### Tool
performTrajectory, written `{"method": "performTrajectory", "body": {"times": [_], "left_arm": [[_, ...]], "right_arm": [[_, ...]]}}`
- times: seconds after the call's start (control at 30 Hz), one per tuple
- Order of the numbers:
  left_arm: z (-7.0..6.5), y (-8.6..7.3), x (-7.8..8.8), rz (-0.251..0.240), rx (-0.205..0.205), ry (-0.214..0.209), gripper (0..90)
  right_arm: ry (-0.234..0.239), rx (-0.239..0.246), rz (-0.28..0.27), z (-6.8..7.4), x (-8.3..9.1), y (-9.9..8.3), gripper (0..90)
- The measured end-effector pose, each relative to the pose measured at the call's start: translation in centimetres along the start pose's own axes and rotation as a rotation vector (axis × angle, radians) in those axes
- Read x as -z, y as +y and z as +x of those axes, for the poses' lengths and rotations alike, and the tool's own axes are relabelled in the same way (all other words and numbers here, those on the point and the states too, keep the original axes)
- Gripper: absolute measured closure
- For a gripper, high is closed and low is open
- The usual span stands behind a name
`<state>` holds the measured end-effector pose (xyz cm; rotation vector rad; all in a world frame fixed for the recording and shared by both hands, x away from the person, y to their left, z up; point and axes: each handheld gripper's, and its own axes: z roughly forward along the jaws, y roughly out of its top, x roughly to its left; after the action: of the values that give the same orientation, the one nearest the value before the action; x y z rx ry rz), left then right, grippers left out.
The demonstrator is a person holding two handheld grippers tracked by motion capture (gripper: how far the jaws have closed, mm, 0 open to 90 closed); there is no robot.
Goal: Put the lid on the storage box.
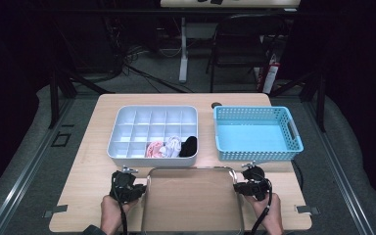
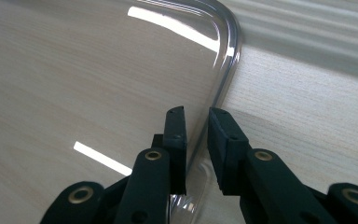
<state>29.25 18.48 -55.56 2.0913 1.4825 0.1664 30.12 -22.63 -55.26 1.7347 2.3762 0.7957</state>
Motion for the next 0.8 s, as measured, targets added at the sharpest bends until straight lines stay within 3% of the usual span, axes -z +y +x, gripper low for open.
{"method": "performTrajectory", "body": {"times": [0.03, 0.2, 0.37, 0.47, 0.6, 0.8], "left_arm": [[-0.1, -0.1, 0.2, -0.003, -0.006, 0.021, 69.0], [-0.4, -1.0, 1.0, -0.03, 0.02, 0.016, 44.6], [-0.4, -1.8, 1.2, -0.054, 0.107, -0.018, 24.2], [-0.8, -2.5, 1.2, -0.074, 0.158, -0.027, 18.3], [-1.4, -3.4, 1.2, -0.101, 0.2, -0.049, 17.7], [-2.2, -4.5, 0.8, -0.101, 0.267, -0.085, 28.8]], "right_arm": [[0.0, -0.002, 0.001, 0.0, 0.0, 0.0, 77.7], [-0.007, -0.006, -0.008, 0.1, 0.0, -0.1, 77.7], [-0.019, -0.008, -0.01, 0.3, 0.0, -0.2, 77.8], [-0.027, -0.009, -0.015, 0.4, 0.0, -0.3, 77.9], [-0.031, -0.004, -0.016, 0.5, 0.0, -0.3, 78.0], [-0.039, 0.0, -0.024, 0.6, 0.0, -0.4, 78.1]]}}
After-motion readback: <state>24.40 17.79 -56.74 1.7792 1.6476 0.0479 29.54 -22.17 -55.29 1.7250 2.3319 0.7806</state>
